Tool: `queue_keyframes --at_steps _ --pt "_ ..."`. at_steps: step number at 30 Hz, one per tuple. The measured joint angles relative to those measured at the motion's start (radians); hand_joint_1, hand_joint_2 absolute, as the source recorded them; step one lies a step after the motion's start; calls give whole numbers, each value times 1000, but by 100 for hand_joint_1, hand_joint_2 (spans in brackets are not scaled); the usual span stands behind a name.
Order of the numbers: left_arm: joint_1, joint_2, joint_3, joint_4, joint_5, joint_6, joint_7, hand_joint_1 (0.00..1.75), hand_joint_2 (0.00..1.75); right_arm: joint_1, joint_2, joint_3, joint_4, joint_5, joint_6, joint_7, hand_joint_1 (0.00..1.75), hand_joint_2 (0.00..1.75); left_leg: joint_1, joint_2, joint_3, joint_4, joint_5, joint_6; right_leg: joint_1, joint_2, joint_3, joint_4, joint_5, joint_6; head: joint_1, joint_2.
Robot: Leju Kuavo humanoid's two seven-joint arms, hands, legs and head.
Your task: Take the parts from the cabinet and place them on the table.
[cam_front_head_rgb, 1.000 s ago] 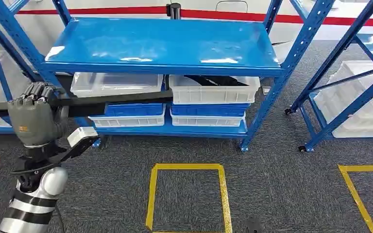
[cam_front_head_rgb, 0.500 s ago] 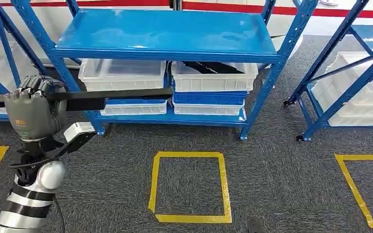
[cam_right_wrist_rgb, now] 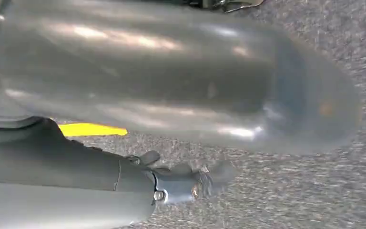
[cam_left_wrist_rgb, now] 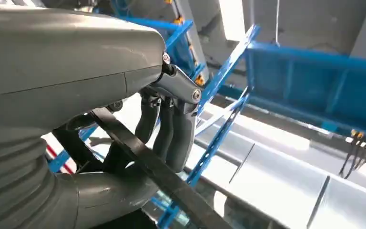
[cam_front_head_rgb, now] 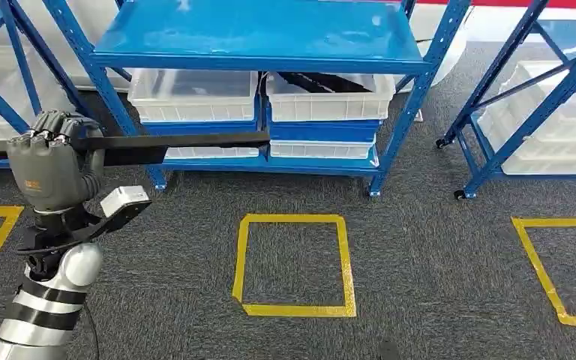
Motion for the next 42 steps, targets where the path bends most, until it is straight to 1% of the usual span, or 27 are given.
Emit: queue_keyframes --at_steps 1,2,4,6,8,10,11,12,15,17,18,20,21,22,24,26,27,28,30,32,34,36,37,38,39,41,42 --pt "0 0 -1 2 2 0 -1 175 175 2 0 0 0 0 3 5 0 0 -3 -3 -2 -11 15 -10 -5 -1 -11 -7 15 -12 -3 0" --pt "-2 3 -1 4 4 1 -1 175 175 0 0 -1 0 0 5 6 0 0 2 -4 -14 -5 -8 -13 -23 -5 -8 -10 27 -24 -3 0" --pt "-5 7 -2 7 9 1 -1 175 175 0 0 -2 0 0 10 9 0 0 2 -4 -41 104 -132 -15 -16 -6 -26 -8 46 -45 -10 0" --pt "-6 9 -3 11 12 1 -3 175 175 -1 2 -3 0 0 14 10 0 0 2 -6 -78 276 -217 -20 -10 -8 -45 -7 63 -50 -11 0" --pt "-6 9 -3 16 12 1 -4 175 175 -1 2 -6 0 0 14 11 0 0 3 -5 -60 322 -200 -21 -9 -8 -66 -1 76 -48 -11 0" --pt "-14 9 -3 18 15 1 -7 175 175 -1 2 -7 0 0 15 13 0 0 5 -5 46 197 -145 -20 -11 -8 -85 12 82 -40 -11 0" --pt "-20 9 -3 19 15 1 -8 175 175 -2 3 -7 0 0 16 13 0 0 7 -5 112 99 -142 -20 -11 -8 -91 22 82 -39 -11 0" --pt "-28 9 -3 20 18 0 -10 175 175 -3 2 -8 0 0 16 13 0 0 3 -8 144 61 -178 -19 -6 -9 -103 25 85 -33 -11 0" --pt "-38 10 -4 22 21 0 -13 175 175 -7 5 -8 0 0 16 13 0 0 -10 -11 136 42 -167 -4 -8 -9 -113 28 103 -8 -10 0" --pt "-48 9 -4 24 24 1 -15 175 175 -5 6 -9 0 0 16 14 0 0 0 -3 124 27 -145 27 -8 -5 -128 38 97 4 -11 0" --pt "-55 8 -5 26 24 1 -16 175 175 -5 6 -9 0 0 16 15 0 0 -4 -4 113 26 -134 35 -7 -4 -145 61 63 2 -8 0" --pt "-64 7 -5 27 30 1 -19 175 175 -7 7 -9 0 0 16 16 0 0 -3 -2 85 26 -113 44 -9 -4 -190 195 -34 -8 0 0" --pt "-65 7 -5 29 31 1 -21 175 175 -7 8 -9 -1 0 16 16 0 0 -4 -1 69 26 -101 43 -10 -4 -213 282 -73 -7 -1 0" --pt "-67 7 -5 31 31 1 -23 175 175 -7 8 -9 -1 0 16 16 0 0 -4 0 54 27 -89 42 -11 -4 -220 336 -85 1 -1 0" --pt "-71 5 -8 39 31 0 -24 175 175 -7 8 -9 -1 0 16 16 0 0 -2 0 26 27 -66 39 -14 -4 -180 319 -44 25 -1 0" --pt "-78 5 -12 44 31 0 -24 175 175 -9 8 -10 -1 0 17 16 0 0 1 0 -5 27 -40 30 -15 -4 -73 169 14 38 -1 0" --pt "-81 5 -13 45 32 0 -24 175 175 -11 9 -10 -2 0 18 16 0 0 -1 -1 -14 27 -27 24 -14 -4 -7 71 -7 27 1 0" --pt "-83 5 -13 45 33 0 -24 175 175 -14 8 -11 -3 0 21 16 0 0 -2 -1 -22 28 -14 16 -4 -2 33 -4 -35 7 0 0" --pt "-90 3 -16 51 34 0 -26 175 175 -10 10 -14 -3 0 24 16 0 0 2 0 -12 9 13 4 0 4 10 11 -13 -4 -3 0" --pt "-94 1 -18 55 36 0 -28 175 175 -10 10 -17 -3 -1 26 16 0 0 2 -5 -12 -11 34 -14 -5 2 -6 1 16 -29 -4 0" --pt "-99 1 -20 60 41 -2 -29 175 175 -12 11 -18 -3 -1 26 16 0 0 4 -5 -41 59 -92 -14 -13 -3 -25 2 46 -53 -13 0" --pt "-99 1 -26 64 44 -1 -29 175 175 -9 14 -19 -3 -1 28 16 0 0 4 -6 -66 215 -211 -20 -7 -3 -57 4 75 -59 -15 0" --pt "-99 1 -28 66 45 -1 -29 175 175 -9 14 -20 -3 -1 28 15 0 0 4 -6 -74 288 -229 -22 -5 -4 -75 6 87 -60 -15 0" --pt "-98 1 -30 69 45 -1 -29 175 175 -8 14 -22 -3 -1 28 15 0 0 5 -6 -69 335 -216 -23 -3 -4 -95 8 101 -58 -15 0" --pt "-98 1 -31 71 45 -1 -29 175 175 -8 14 -23 -3 -1 28 15 0 0 6 -6 -45 333 -184 -23 -3 -5 -113 10 113 -56 -15 0" --pt "-100 0 -34 71 45 -1 -29 175 175 -9 14 -24 -3 0 28 15 0 0 10 -6 65 224 -135 -24 -4 -4 -148 16 136 -49 -16 0" --pt "-104 0 -35 71 46 0 -29 175 175 -10 13 -24 -3 0 29 15 0 0 13 -6 137 131 -171 -25 -2 -4 -157 22 146 -42 -16 0"
